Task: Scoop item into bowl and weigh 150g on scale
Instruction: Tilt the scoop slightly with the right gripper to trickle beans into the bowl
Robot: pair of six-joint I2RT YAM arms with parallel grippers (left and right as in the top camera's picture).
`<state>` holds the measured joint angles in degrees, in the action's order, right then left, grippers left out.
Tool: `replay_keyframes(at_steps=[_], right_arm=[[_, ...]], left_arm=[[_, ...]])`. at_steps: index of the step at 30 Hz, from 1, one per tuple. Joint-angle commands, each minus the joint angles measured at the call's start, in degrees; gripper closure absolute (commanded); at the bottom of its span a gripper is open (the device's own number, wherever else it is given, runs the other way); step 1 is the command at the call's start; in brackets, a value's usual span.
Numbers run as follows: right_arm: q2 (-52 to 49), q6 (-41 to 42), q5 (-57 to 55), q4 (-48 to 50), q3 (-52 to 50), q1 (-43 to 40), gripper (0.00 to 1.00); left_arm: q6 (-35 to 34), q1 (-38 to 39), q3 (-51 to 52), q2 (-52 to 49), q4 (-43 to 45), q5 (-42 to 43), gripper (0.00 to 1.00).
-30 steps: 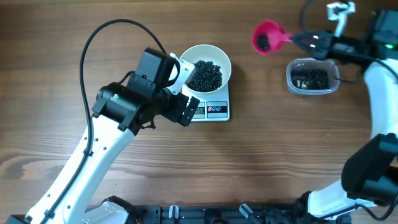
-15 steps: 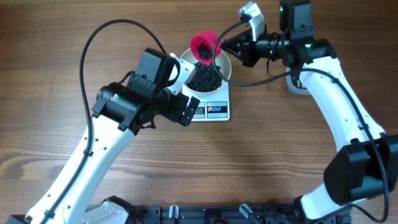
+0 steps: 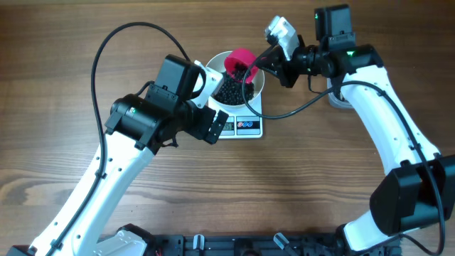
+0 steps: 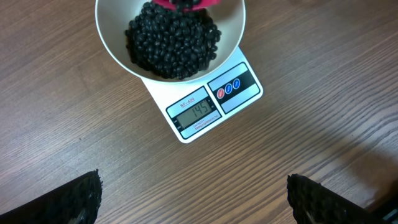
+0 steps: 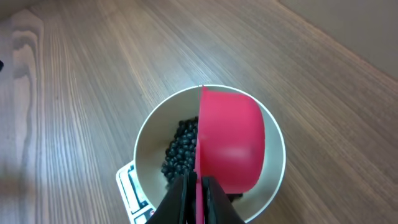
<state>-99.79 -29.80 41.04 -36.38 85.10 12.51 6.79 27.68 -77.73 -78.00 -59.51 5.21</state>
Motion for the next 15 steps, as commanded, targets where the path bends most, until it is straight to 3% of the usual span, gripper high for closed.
replay_keyframes(at_steps=[1,6,8,11,15], right_arm=[[1.8,0.0,-0.7,0.8,0.4,0.3,0.96],[1.8,5.3,-0.6,3.2,0.4,0.3,0.96],[2.4,-2.6,7.8,0.4,0.4,0.5,0.96],[2.6,-0.1,-0.5,0.4,0.4,0.4,0.96],[2.8,0.7,-0.5,0.8,0.4,0.5,0.96]], left_arm=[[-0.1,-0.2,0.2,0.3,0.1,-0.3,0.0],[-0.1,-0.2,0.2,0.3,0.1,-0.3,0.0],[-0.2,-0.2,0.2,0.3,0.1,-0.3,0.0],[-0.1,-0.2,0.2,0.3,0.1,-0.3,0.0],[-0.1,-0.2,0.2,0.3,0.1,-0.3,0.0]])
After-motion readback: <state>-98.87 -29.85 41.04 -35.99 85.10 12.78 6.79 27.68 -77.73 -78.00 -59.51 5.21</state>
